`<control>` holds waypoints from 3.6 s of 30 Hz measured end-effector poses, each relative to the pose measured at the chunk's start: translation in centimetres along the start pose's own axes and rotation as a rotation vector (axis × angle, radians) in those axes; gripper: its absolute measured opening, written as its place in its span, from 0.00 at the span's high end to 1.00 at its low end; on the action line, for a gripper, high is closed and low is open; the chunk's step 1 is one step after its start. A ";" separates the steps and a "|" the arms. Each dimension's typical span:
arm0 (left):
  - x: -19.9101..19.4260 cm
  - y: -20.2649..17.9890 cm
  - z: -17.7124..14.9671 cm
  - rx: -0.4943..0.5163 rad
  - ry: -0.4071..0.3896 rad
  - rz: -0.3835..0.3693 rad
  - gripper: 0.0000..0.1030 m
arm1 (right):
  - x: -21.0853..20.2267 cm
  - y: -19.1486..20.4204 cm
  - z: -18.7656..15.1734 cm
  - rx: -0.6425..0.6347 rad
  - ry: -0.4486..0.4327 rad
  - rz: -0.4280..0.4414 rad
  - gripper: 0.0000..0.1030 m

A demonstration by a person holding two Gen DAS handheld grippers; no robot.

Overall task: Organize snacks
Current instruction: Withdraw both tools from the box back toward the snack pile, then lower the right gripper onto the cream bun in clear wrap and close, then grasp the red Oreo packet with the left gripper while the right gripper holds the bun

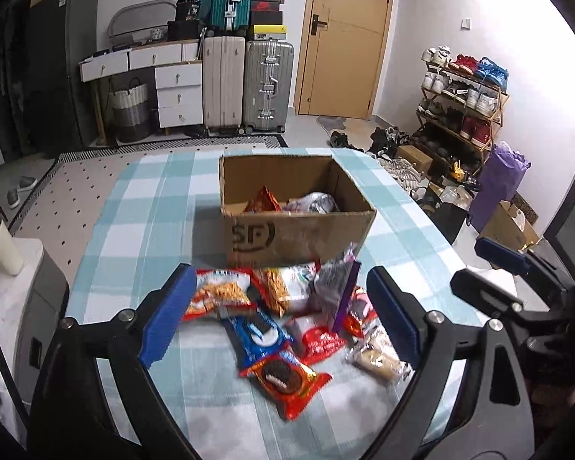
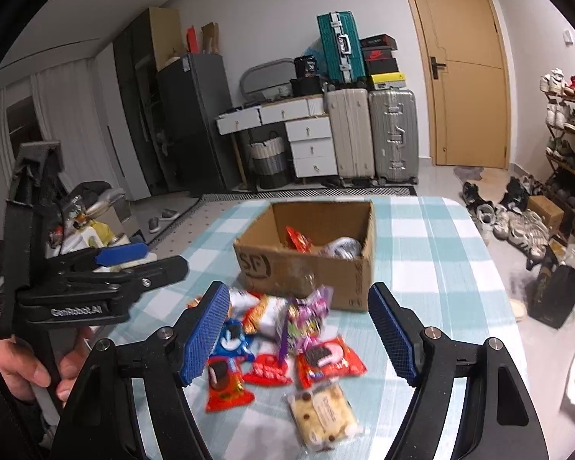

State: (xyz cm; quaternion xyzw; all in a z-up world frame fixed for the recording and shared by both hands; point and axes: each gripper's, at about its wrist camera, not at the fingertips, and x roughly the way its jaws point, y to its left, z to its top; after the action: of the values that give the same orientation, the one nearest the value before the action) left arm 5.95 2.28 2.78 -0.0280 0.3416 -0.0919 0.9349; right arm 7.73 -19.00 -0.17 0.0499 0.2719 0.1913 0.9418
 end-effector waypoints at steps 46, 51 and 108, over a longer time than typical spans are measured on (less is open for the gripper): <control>5.5 4.1 -8.9 -0.120 0.153 0.014 0.01 | 10.6 -0.6 -12.4 -0.150 0.356 -0.071 0.43; 5.8 4.2 -9.3 -0.122 0.161 0.017 0.01 | 10.6 -0.8 -12.3 -0.141 0.356 -0.061 0.43; 13.8 1.8 -11.1 -0.043 0.305 -0.034 0.53 | 5.4 -2.2 -12.3 0.024 0.265 0.045 0.43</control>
State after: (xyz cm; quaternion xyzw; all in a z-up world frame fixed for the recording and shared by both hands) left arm 9.44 1.52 -14.67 -0.0393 0.4812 -0.1038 0.8695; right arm 6.11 -19.04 -13.71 0.0416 0.3950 0.2142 0.8924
